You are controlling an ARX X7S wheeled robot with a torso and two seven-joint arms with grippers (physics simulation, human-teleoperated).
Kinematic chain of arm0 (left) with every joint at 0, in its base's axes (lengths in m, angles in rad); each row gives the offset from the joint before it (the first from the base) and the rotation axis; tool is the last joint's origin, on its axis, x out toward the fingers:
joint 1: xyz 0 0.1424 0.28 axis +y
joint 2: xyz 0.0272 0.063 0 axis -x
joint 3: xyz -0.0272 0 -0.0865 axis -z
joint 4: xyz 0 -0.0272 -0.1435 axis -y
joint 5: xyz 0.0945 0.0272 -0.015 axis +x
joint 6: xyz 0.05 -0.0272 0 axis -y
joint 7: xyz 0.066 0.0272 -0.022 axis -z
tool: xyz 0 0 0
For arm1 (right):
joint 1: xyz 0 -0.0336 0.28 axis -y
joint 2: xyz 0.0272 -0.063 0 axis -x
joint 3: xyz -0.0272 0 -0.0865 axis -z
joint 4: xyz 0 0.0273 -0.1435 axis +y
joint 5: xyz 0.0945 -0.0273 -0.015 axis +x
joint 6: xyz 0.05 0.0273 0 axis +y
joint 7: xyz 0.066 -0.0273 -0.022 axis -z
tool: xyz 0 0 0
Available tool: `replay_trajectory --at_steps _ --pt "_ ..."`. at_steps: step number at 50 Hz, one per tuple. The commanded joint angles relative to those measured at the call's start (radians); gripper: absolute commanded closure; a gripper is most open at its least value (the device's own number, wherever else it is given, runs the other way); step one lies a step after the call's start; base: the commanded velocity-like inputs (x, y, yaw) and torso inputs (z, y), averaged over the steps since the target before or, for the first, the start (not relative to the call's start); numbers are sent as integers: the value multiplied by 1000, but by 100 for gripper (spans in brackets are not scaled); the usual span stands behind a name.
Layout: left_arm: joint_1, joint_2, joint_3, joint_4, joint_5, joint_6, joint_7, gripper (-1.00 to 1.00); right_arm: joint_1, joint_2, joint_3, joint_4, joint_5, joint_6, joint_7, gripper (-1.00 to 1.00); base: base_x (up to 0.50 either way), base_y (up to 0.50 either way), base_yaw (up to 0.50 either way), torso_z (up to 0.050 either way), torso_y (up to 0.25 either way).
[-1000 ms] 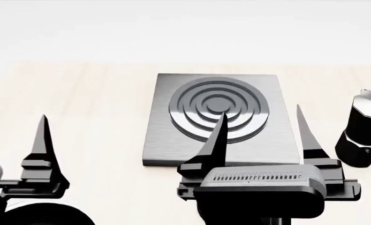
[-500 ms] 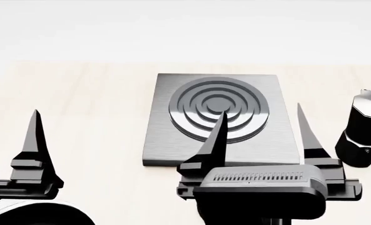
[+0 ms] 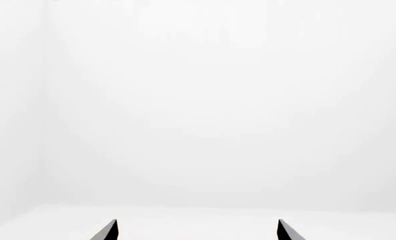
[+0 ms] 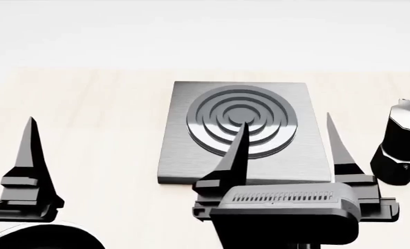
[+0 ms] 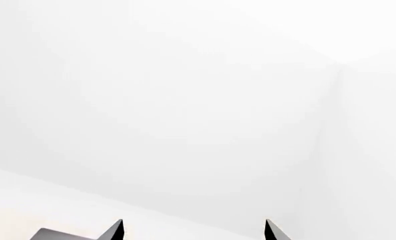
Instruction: Turn on the stove.
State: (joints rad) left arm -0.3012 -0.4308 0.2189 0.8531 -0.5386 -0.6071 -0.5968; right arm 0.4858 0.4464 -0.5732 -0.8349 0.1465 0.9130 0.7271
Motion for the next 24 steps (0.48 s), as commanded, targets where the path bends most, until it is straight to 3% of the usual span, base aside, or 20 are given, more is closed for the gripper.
replay_trajectory --at_steps 1,24 --pt "-3 -7 -3 25 -11 -10 -12 -100 6 -1 -7 -17 -2 14 4 -100 0 0 0 0 0" --pt "-15 -22 -5 73 -42 -32 -44 -100 33 -6 -33 -79 -7 71 11 -100 0 0 0 0 0"
